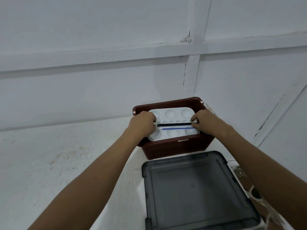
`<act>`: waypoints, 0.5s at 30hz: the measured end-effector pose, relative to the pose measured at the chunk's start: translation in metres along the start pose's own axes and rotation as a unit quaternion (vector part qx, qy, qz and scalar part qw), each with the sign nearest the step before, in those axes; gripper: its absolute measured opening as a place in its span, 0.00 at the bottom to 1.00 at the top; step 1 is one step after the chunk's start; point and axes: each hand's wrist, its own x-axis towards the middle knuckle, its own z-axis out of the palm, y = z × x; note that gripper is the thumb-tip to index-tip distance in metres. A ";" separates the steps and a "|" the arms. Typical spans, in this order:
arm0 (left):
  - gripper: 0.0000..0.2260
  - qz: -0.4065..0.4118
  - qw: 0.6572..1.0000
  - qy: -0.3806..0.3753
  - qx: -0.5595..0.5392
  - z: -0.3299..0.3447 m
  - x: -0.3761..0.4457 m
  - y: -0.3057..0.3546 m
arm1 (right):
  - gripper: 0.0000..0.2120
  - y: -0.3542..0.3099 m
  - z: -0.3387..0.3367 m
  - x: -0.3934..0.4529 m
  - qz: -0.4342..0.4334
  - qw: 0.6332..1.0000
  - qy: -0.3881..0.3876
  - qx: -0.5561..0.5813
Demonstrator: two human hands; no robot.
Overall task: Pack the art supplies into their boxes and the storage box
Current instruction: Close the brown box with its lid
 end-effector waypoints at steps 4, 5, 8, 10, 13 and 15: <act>0.17 -0.020 0.998 0.023 -0.052 -0.005 -0.016 0.004 | 0.13 -0.004 -0.006 -0.017 -0.026 0.998 0.055 0.023; 0.17 -0.020 0.997 0.036 -0.066 -0.007 -0.022 0.005 | 0.12 -0.006 -0.008 -0.023 -0.037 0.996 0.075 0.027; 0.17 -0.010 0.993 0.072 -0.094 -0.007 -0.046 0.008 | 0.11 -0.013 -0.011 -0.046 -0.062 0.989 0.128 0.032; 0.17 -0.005 0.989 0.097 -0.110 -0.006 -0.063 0.009 | 0.10 -0.017 -0.010 -0.064 -0.067 0.985 0.150 0.054; 0.12 -0.006 0.979 0.141 -0.149 0.000 -0.095 0.007 | 0.08 -0.019 -0.004 -0.095 -0.064 0.980 0.163 0.097; 0.05 -0.014 0.971 0.158 -0.180 0.007 -0.117 0.006 | 0.07 -0.016 0.005 -0.116 -0.056 0.981 0.153 0.106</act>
